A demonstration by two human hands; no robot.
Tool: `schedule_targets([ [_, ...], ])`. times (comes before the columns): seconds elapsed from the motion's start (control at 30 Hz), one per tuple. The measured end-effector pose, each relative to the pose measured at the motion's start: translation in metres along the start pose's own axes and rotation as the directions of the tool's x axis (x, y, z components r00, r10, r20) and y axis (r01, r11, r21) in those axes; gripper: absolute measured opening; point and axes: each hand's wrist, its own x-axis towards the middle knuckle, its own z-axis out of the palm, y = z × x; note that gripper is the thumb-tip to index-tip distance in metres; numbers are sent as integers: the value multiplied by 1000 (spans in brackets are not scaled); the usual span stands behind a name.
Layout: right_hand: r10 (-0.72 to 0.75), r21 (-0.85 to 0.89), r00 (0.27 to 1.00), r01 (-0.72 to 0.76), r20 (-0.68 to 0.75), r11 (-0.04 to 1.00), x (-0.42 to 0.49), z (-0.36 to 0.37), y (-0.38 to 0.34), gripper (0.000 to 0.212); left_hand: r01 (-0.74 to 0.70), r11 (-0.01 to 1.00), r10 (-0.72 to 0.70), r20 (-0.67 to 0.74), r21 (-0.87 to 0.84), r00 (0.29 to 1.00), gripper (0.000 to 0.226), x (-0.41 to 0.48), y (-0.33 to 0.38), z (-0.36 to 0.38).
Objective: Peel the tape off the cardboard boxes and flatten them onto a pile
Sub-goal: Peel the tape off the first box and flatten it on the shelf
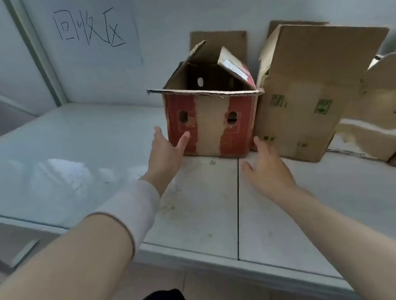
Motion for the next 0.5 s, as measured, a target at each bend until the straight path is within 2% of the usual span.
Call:
schedule_targets([
  [0.13,31,288,994,1,-107,958,27,26,5,67,-43,986,46,13,-158,999,43,22,-11,14],
  [0.2,64,400,983,11,-174,916,28,32,7,62,-67,976,62,-31,-209,998,38,19,-12,15],
  [0.33,14,462,952,135,-305,877,6,10,-4,56,-175,954,147,-128,-242,981,29,-2,4,-6],
  [0.5,-5,571,933,224,-359,789,-27,-55,-48,46,-280,921,241,-167,-273,956,30,-46,59,-58],
])
